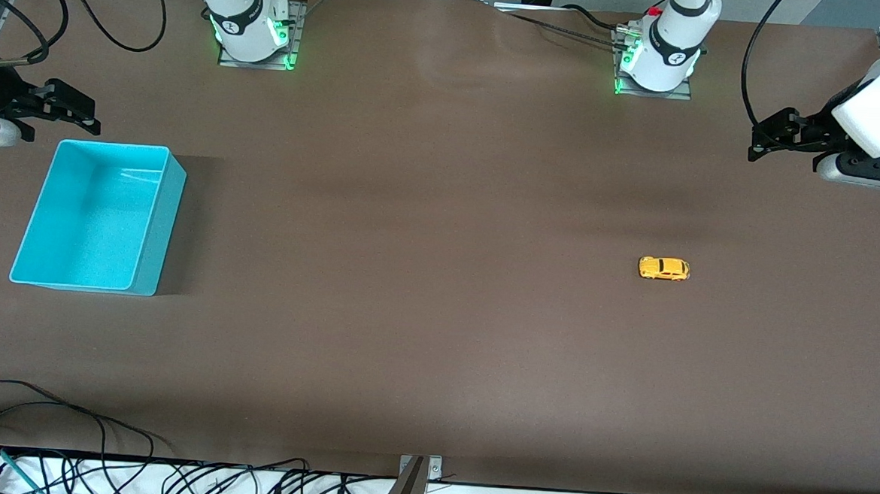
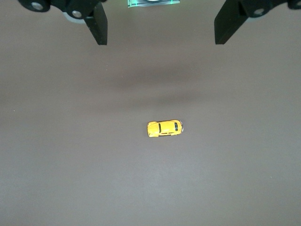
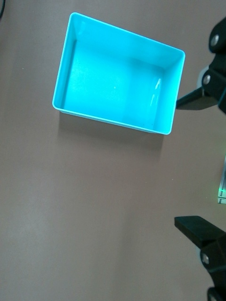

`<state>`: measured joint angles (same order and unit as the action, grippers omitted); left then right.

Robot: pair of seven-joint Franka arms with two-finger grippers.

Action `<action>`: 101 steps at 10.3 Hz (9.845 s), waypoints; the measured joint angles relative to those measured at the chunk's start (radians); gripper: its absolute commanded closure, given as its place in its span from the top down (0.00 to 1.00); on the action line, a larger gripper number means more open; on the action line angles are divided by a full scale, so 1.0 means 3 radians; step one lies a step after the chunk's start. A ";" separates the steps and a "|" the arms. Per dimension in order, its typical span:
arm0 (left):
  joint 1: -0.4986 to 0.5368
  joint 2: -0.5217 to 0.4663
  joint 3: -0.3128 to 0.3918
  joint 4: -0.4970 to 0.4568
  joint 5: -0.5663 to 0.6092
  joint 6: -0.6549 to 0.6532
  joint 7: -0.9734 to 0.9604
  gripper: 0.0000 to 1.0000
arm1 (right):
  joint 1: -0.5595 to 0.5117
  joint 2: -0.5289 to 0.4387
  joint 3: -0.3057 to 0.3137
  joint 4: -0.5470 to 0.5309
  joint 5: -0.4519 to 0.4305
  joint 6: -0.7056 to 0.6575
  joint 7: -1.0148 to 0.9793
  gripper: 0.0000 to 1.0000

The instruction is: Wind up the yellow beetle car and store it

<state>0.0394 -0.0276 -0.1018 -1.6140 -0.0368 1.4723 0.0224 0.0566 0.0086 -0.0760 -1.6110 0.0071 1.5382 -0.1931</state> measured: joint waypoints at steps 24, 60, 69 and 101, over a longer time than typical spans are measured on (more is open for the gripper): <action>0.0001 0.0000 -0.0005 0.0000 0.0004 -0.0126 0.0000 1.00 | 0.0000 0.0000 -0.0011 0.0000 0.0000 0.0000 0.0000 1.00; 0.0204 0.1491 -0.0054 -0.1902 0.0388 0.3624 0.4855 0.09 | 0.0079 0.0045 -0.0128 -0.0003 0.0001 -0.0236 -0.0024 1.00; 0.0727 0.1558 -0.0060 -0.1794 0.0388 0.3597 0.5674 0.05 | 0.0097 0.0058 -0.0098 0.0010 0.0005 -0.0456 -0.0053 1.00; 0.1519 0.1306 -0.0721 -0.0086 0.0388 0.0803 0.4961 1.00 | 0.0090 0.0057 -0.0142 0.0012 0.0005 -0.0498 -0.0076 1.00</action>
<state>0.4952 0.3642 -0.3181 -1.6398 0.0797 1.7131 1.5106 0.0836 0.0258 -0.1186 -1.6074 0.0084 1.3888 -0.2160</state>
